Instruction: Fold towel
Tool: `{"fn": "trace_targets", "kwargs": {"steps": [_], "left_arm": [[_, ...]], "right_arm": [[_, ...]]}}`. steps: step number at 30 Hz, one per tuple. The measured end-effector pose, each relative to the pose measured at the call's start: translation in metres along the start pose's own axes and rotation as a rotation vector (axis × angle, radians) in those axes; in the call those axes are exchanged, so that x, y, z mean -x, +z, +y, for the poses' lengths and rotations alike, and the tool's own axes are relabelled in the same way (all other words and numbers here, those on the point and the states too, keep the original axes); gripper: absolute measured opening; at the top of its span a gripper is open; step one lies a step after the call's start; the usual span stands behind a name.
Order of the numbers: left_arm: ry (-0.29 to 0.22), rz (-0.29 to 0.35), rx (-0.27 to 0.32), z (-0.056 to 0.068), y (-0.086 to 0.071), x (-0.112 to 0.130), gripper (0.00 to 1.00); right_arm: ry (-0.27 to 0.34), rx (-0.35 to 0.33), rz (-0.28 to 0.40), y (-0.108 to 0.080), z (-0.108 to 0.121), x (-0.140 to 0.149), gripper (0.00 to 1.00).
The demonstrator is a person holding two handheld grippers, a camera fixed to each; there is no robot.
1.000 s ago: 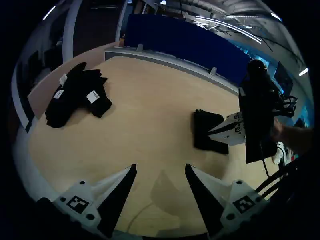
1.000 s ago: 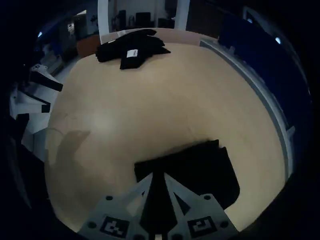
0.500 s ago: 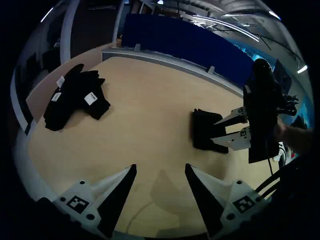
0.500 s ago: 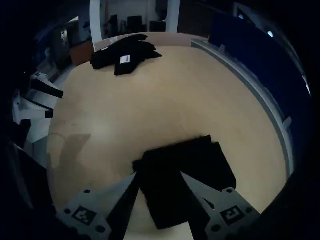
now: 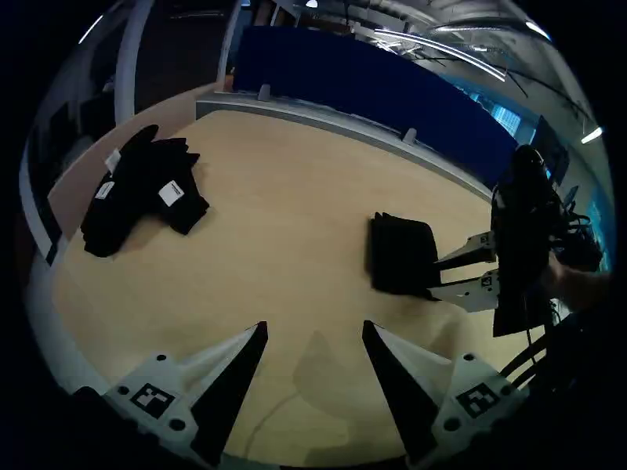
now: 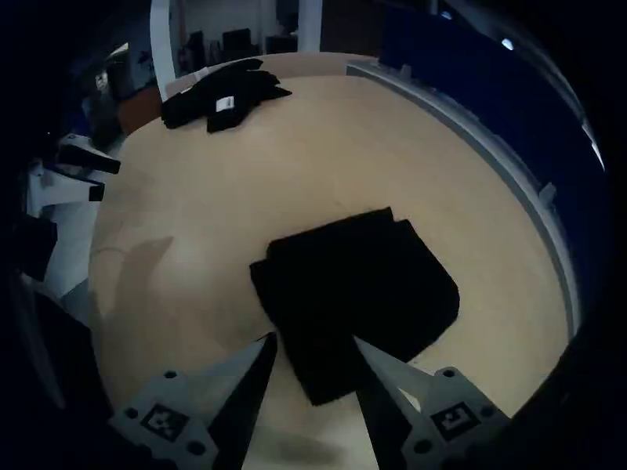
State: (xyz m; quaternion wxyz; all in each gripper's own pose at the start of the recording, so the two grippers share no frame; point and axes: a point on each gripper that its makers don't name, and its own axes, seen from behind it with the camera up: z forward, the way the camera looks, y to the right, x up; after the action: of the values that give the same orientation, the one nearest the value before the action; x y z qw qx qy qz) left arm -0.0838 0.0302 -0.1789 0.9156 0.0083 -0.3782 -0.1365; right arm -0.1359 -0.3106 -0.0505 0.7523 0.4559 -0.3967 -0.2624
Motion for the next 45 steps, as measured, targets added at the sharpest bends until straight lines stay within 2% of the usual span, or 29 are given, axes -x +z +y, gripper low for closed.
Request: {"fn": "trace_targets", "kwargs": {"steps": [11,20,28,34,39,43,45], "left_arm": [[0.007,0.001,0.011,0.005,0.002,-0.003,0.89],[0.006,0.001,0.017,0.008,0.001,-0.003,0.89],[0.002,0.0,0.016,0.006,0.001,-0.001,0.89],[0.004,0.0,0.019,0.008,0.001,-0.002,0.89],[0.009,-0.003,0.022,0.01,0.002,-0.003,0.89],[0.013,-0.005,0.025,0.01,0.003,-0.003,0.89],[0.015,-0.005,0.026,0.01,0.004,-0.004,0.89]], "right_arm": [[0.079,0.044,-0.027,-0.012,0.007,0.037,0.65],[0.09,0.047,-0.038,-0.009,0.003,0.047,0.6],[0.105,0.045,-0.05,-0.006,0.001,0.054,0.42],[0.117,0.042,-0.05,-0.006,-0.001,0.057,0.38],[0.126,0.034,-0.045,-0.006,-0.003,0.057,0.26],[0.133,0.032,-0.039,-0.006,-0.003,0.057,0.12],[0.135,0.032,-0.037,-0.006,-0.002,0.056,0.09]]}}
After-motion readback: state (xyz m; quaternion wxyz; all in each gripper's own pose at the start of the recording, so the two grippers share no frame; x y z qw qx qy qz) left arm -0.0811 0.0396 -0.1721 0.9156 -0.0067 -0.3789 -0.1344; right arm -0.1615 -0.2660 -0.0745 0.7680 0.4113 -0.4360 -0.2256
